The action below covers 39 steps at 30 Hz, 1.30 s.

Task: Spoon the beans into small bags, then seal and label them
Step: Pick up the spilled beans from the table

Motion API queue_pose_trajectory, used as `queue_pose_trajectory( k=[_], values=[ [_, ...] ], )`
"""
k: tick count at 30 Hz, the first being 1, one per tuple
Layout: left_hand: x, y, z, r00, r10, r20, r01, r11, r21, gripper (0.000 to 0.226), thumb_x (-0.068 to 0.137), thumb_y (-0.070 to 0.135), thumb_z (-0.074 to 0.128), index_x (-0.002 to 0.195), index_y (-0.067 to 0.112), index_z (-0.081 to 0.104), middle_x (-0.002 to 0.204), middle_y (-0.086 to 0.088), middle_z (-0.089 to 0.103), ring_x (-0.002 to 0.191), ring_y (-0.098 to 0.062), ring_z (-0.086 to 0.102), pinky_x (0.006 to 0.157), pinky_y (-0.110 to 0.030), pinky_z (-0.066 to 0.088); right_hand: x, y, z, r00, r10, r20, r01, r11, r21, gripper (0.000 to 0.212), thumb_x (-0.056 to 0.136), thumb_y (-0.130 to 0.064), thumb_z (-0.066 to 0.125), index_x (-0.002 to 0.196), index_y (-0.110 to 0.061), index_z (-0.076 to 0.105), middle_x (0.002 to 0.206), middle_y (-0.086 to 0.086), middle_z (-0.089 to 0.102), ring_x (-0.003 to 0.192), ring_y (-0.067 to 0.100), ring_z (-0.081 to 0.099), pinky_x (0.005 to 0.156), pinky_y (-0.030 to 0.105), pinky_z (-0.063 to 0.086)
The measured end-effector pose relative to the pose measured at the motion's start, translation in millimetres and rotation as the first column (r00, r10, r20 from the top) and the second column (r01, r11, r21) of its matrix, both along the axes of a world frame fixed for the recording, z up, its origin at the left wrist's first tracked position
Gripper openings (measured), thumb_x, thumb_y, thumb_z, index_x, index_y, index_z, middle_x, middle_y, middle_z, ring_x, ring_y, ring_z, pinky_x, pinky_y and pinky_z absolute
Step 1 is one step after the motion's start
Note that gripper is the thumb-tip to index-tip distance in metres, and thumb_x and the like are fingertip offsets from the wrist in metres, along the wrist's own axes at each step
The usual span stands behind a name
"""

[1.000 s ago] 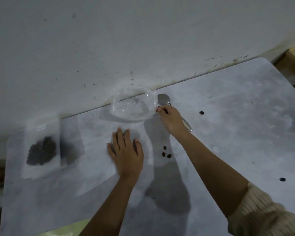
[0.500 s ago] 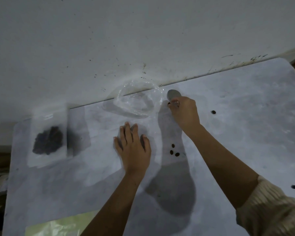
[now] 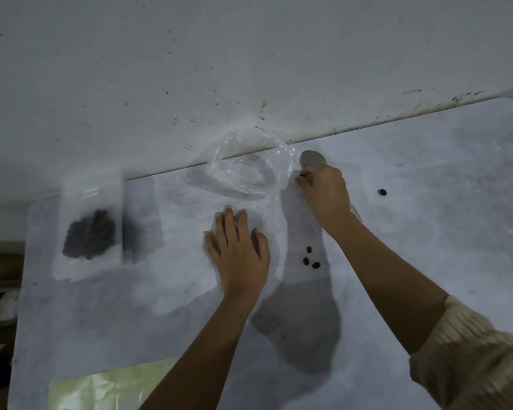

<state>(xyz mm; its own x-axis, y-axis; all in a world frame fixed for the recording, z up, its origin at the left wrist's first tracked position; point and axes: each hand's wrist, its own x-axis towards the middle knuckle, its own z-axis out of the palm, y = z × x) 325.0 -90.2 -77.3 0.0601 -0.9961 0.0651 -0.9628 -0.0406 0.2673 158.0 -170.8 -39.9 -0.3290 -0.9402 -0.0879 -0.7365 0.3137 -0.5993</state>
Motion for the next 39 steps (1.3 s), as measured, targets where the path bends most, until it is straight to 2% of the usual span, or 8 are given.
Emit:
queue_pose_trajectory(
  k=[7, 11, 14, 18, 22, 32, 34, 39],
  values=[
    [0, 0, 1, 1.0, -0.003, -0.007, 0.003, 1.0, 0.005, 0.05, 0.093, 0.037, 0.03, 0.134, 0.013, 0.047, 0.147, -0.012, 0.039, 0.139, -0.028, 0.03, 0.112, -0.053, 0.02, 2, 6, 0, 0.997, 0.012, 0.076, -0.014, 1.0, 0.021, 0.018, 0.093, -0.022, 0.055, 0.096, -0.005, 0.062, 0.08, 0.008, 0.057, 0.07, 0.021, 0.056, 0.069, 0.031, 0.048],
    [1, 0, 2, 1.0, -0.003, -0.023, 0.003, 1.0, 0.007, 0.052, 0.092, 0.037, 0.028, 0.135, 0.012, 0.046, 0.148, -0.012, 0.037, 0.14, -0.029, 0.028, 0.112, -0.053, 0.018, 14, 36, 18, 0.917, -0.077, 0.392, 0.119, 0.989, -0.083, 0.02, 0.095, -0.018, 0.05, 0.076, -0.012, 0.049, 0.061, -0.002, 0.043, 0.052, 0.008, 0.039, 0.052, 0.012, 0.035],
    [1, 0, 2, 1.0, -0.014, -0.026, 0.014, 1.0, 0.003, 0.051, 0.093, 0.036, 0.03, 0.135, 0.012, 0.045, 0.148, -0.012, 0.037, 0.14, -0.029, 0.028, 0.112, -0.053, 0.018, 18, 72, 22, 0.646, -0.203, 0.736, 0.254, 0.966, 0.043, 0.034, 0.095, -0.012, 0.042, 0.062, -0.015, 0.033, 0.056, 0.001, 0.031, 0.051, 0.012, 0.029, 0.049, 0.024, 0.031],
    [4, 1, 2, 0.998, -0.039, -0.047, 0.039, 0.999, -0.012, 0.049, 0.093, 0.034, 0.035, 0.136, 0.012, 0.045, 0.148, -0.013, 0.037, 0.14, -0.029, 0.028, 0.112, -0.053, 0.018, 22, 114, 20, 0.028, -0.302, 0.953, 0.369, 0.889, 0.271, 0.033, 0.091, -0.006, 0.034, 0.06, -0.018, 0.029, 0.052, -0.005, 0.031, 0.048, 0.01, 0.025, 0.043, 0.021, 0.027],
    [9, 3, 1, 0.992, -0.086, -0.088, 0.084, 0.996, -0.023, 0.048, 0.092, 0.032, 0.038, 0.134, 0.01, 0.047, 0.148, -0.015, 0.036, 0.14, -0.031, 0.027, 0.112, -0.053, 0.017, 31, 142, 15, -0.196, -0.244, 0.95, 0.457, 0.834, 0.308, 0.028, 0.09, -0.001, 0.029, 0.066, -0.013, 0.036, 0.056, 0.0, 0.041, 0.047, 0.012, 0.037, 0.044, 0.019, 0.036],
    [37, 16, -3, 0.929, -0.337, -0.154, 0.331, 0.941, -0.066, 0.05, 0.094, 0.036, 0.031, 0.132, 0.009, 0.048, 0.148, -0.015, 0.036, 0.14, -0.031, 0.027, 0.115, -0.049, 0.018, 44, 172, 18, -0.111, -0.275, 0.955, 0.518, 0.804, 0.292, 0.027, 0.087, -0.011, 0.047, 0.06, -0.011, 0.041, 0.056, 0.002, 0.049, 0.05, 0.013, 0.041, 0.045, 0.02, 0.037],
    [38, 15, -4, 0.925, -0.344, -0.164, 0.336, 0.939, -0.071, 0.049, 0.093, 0.035, 0.033, 0.131, 0.009, 0.049, 0.148, -0.015, 0.037, 0.14, -0.032, 0.028, 0.114, -0.05, 0.018, 44, 173, 20, 0.032, -0.373, 0.927, 0.522, 0.797, 0.303, 0.039, 0.096, -0.022, 0.045, 0.059, -0.015, 0.036, 0.053, -0.002, 0.039, 0.047, 0.012, 0.031, 0.046, 0.022, 0.028],
    [36, 15, -3, 0.923, -0.346, -0.168, 0.335, 0.938, -0.088, 0.048, 0.092, 0.034, 0.034, 0.13, 0.008, 0.05, 0.146, -0.016, 0.039, 0.138, -0.033, 0.03, 0.113, -0.05, 0.019, 42, 170, 20, 0.686, -0.474, 0.552, 0.461, 0.87, 0.175, 0.041, 0.097, -0.034, 0.043, 0.063, -0.013, 0.052, 0.055, -0.003, 0.037, 0.05, 0.01, 0.034, 0.051, 0.021, 0.028]
  ],
)
